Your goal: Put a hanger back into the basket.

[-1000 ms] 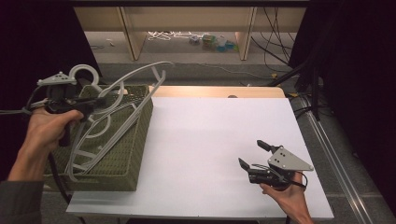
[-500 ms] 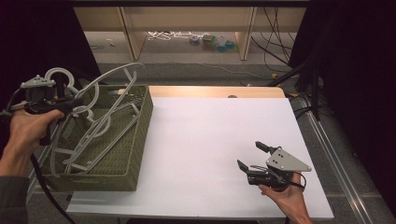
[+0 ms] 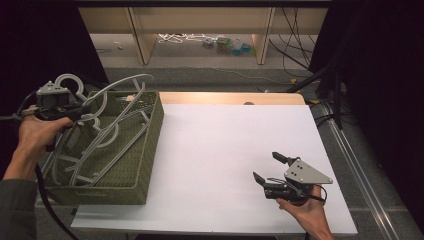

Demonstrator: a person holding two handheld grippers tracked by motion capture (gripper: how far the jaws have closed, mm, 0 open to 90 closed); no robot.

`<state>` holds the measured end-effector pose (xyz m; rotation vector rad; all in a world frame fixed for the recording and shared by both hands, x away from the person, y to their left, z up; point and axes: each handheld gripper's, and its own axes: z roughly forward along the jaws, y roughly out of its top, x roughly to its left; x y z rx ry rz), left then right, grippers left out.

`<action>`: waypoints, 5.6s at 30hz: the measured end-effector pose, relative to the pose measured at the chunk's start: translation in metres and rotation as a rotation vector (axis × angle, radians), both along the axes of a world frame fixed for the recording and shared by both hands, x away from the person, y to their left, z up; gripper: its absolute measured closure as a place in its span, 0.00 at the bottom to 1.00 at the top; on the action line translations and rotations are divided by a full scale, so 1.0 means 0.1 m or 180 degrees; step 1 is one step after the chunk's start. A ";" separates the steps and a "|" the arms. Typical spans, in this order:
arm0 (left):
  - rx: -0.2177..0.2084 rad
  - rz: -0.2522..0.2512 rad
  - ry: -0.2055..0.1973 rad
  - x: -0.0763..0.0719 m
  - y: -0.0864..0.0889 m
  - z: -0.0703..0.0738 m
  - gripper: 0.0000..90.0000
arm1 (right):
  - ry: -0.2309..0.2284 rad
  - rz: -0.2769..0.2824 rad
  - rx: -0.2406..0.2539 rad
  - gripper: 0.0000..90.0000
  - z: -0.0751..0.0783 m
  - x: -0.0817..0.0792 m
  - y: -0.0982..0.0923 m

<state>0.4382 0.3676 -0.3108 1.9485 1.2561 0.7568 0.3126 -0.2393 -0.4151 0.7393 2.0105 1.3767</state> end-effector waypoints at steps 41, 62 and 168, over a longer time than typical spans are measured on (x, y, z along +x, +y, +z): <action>0.0067 -0.0218 0.0026 0.11 0.14 -0.35 0.90 | -0.0014 -0.0005 0.0009 0.18 -0.01 0.01 0.00; 0.0463 -0.0330 0.0298 0.16 0.17 -0.60 0.90 | -0.0007 -0.0028 0.0009 0.18 -0.01 0.01 -0.01; -0.1075 -0.1275 -0.0860 -1.59 -1.97 -1.20 0.23 | 0.0309 0.0046 0.0396 0.18 -0.14 -0.41 0.12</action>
